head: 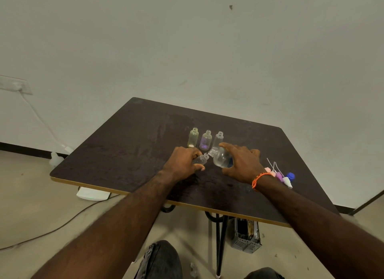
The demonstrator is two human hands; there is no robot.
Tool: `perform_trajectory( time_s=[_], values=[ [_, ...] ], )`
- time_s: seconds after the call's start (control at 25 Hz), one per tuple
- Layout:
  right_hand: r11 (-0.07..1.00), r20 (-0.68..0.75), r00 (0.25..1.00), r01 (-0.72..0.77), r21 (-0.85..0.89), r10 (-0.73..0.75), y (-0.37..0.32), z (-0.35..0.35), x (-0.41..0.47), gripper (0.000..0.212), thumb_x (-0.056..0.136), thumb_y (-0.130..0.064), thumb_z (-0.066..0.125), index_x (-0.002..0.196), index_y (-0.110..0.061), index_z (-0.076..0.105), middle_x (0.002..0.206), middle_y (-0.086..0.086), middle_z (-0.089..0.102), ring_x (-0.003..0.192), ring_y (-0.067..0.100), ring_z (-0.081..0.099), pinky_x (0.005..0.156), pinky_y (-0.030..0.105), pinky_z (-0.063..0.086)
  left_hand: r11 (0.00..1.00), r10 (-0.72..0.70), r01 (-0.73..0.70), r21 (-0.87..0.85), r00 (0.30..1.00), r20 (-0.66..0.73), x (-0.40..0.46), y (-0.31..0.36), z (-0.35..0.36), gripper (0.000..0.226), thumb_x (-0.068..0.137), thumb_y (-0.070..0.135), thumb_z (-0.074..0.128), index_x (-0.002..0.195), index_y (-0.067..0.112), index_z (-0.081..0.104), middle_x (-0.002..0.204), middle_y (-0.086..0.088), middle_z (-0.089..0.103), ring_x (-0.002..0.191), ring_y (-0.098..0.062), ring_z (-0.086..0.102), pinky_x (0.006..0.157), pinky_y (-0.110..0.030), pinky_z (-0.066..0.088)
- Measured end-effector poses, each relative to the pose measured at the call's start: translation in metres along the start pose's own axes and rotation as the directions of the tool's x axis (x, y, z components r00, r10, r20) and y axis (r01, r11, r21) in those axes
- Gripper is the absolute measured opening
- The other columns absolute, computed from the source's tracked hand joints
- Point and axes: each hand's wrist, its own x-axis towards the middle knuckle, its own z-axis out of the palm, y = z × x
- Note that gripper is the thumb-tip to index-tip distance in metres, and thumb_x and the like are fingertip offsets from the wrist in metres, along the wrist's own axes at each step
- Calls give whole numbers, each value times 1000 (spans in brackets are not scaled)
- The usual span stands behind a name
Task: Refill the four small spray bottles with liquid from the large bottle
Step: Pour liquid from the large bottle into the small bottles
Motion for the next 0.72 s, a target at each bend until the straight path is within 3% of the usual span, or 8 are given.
perform_trajectory(
  time_s=[0.24,0.4,0.52,0.72],
  values=[
    [971,-29,998,-40,234,48,-3,4,-1,75,77,-46,73,139,-34,34,126,-6,61,114,21,59,102,45,31,994,-46,42,-100,998,-44,-5,-11,2,34,82,34,89,106,19,71,93,3,75,85,-13,69,80,-33,56],
    [881,-96,990,-44,471,101,-4,9,-3,77,73,-40,81,136,-30,38,124,-1,61,107,20,59,95,40,49,980,-122,107,-165,990,-78,-8,-23,6,48,78,52,85,114,25,68,105,8,77,100,-10,72,94,-42,58],
    [808,-133,977,-56,586,164,-4,18,-6,77,70,-39,84,133,-30,40,123,-2,59,108,18,58,93,37,53,986,-135,122,-113,985,-111,-5,-29,10,61,71,73,73,117,33,68,104,14,76,103,-9,69,99,-48,54],
    [705,-157,945,-98,702,288,0,31,-10,78,72,-35,86,135,-29,41,122,-8,57,109,16,58,95,35,52,988,-144,136,-74,981,-129,-3,-33,13,53,72,68,77,114,36,70,100,17,73,101,-9,64,97,-49,53]
  ],
)
